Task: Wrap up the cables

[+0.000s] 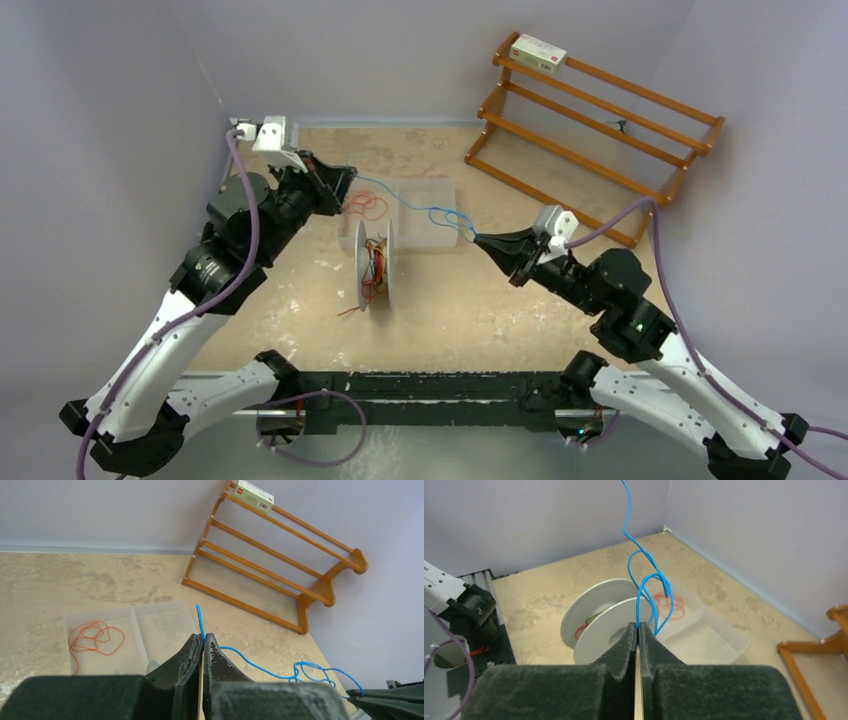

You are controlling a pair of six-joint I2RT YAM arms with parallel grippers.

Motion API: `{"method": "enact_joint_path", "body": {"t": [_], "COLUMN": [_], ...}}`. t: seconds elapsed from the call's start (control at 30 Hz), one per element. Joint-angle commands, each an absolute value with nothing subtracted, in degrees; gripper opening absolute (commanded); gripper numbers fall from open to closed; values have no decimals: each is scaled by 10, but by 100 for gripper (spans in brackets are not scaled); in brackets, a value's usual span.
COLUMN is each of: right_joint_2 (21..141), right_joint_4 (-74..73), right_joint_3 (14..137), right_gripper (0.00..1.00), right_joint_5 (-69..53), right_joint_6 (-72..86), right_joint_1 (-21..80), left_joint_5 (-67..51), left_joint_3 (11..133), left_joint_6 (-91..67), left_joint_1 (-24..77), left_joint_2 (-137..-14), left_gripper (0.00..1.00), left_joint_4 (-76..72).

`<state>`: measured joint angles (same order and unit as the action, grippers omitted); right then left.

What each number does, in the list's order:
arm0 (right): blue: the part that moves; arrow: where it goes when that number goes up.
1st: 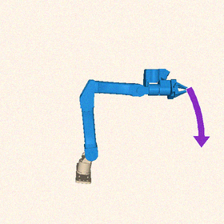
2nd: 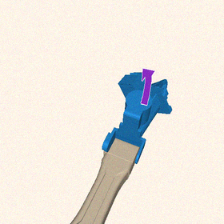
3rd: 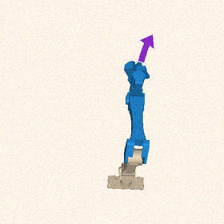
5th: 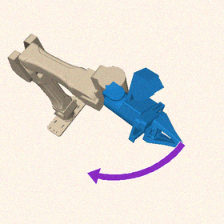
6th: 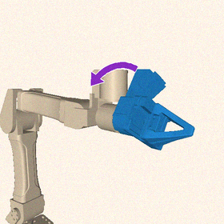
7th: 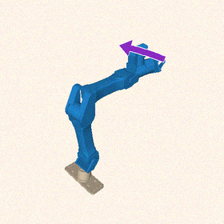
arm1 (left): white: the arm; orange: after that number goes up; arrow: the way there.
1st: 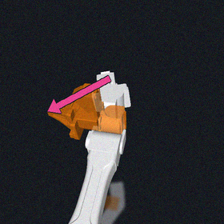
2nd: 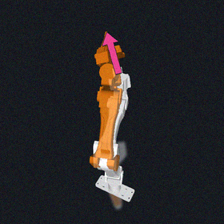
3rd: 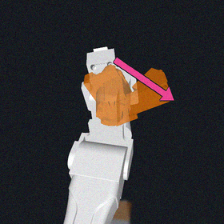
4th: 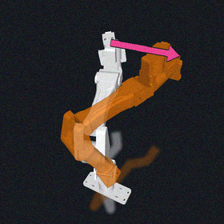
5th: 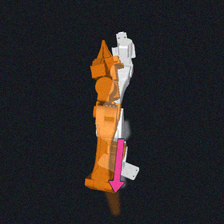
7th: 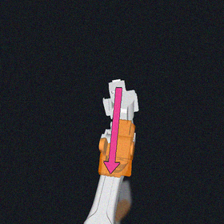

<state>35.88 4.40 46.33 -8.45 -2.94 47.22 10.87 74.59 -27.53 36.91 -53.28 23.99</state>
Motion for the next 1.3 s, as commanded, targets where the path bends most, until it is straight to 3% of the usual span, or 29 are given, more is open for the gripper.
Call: {"method": "enact_joint_path", "body": {"t": [0.0,0.4,0.63,0.8,0.9,1.1,1.27], "right_joint_2": [355,427,450,450,445,429,401], "right_joint_4": [3,-102,-121,-77,-48,-10,7], "right_joint_3": [469,503,510,508,505,499,496], "right_gripper": [0,0,0,0,9,38,51], "right_joint_5": [-55,61,188,174,141,42,-9], "right_joint_6": [29,122,187,183,162,97,41], "right_joint_1": [474,474,474,474,474,474,474], "left_joint_5": [162,149,77,3,-2,0,7], "left_joint_3": [754,785,808,822,821,818,817], "left_joint_6": [-252,-236,-225,-216,-215,-226,-232], "left_joint_1": [371,370,371,371,371,371,371], "left_joint_2": [-510,-509,-529,-556,-567,-579,-586], "left_gripper": [0,0,0,0,0,0,0], "left_joint_4": [229,221,228,242,247,242,237]}}
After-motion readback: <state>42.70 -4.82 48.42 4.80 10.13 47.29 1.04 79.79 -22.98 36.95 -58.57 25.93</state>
